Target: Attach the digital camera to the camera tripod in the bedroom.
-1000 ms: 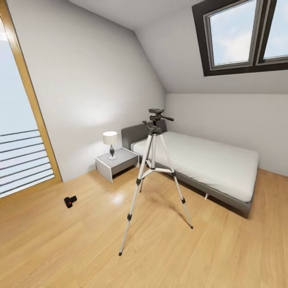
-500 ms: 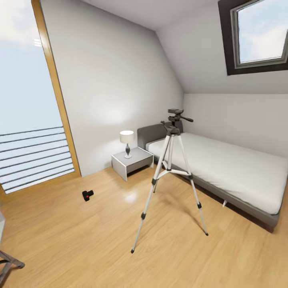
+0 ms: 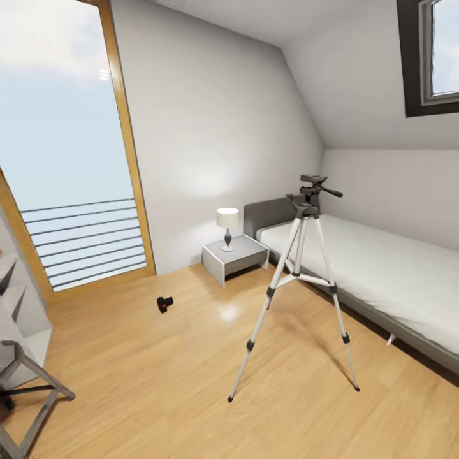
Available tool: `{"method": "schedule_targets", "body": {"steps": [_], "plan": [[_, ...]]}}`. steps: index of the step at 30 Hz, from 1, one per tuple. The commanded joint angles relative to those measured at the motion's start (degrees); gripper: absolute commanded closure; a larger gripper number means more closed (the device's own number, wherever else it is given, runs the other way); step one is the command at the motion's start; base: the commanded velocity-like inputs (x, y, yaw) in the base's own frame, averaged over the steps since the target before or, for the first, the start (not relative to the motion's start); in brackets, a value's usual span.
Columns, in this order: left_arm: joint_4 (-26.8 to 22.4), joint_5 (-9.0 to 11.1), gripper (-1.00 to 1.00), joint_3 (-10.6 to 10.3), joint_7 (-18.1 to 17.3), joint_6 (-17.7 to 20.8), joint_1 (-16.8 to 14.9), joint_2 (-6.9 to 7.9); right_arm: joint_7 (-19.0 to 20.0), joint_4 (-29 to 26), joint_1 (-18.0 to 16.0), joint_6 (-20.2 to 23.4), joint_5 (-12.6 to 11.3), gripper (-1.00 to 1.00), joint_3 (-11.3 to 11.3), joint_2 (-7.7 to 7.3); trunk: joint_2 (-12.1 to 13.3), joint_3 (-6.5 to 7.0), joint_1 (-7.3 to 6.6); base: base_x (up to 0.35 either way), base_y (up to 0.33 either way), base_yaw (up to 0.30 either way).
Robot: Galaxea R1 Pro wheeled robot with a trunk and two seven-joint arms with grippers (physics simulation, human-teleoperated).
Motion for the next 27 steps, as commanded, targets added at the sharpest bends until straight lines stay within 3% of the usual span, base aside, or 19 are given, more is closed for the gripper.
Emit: {"method": "schedule_targets", "body": {"steps": [1,27], "plan": [[-0.11,0.00,-1.00,0.15,0.04,-0.07,0.03,-0.02,-0.02,0.00,-0.01,-0.11,0.37,-1.00,0.05,-0.01,-0.02,-0.04,0.00,0.000,0.000,0.272],[-0.11,0.00,-1.00,0.15,0.05,-0.02,0.03,-0.01,-0.02,0.00,-0.01,-0.05,0.37,-1.00,0.06,-0.06,-0.02,-0.04,0.00,0.000,0.000,0.272]]}}
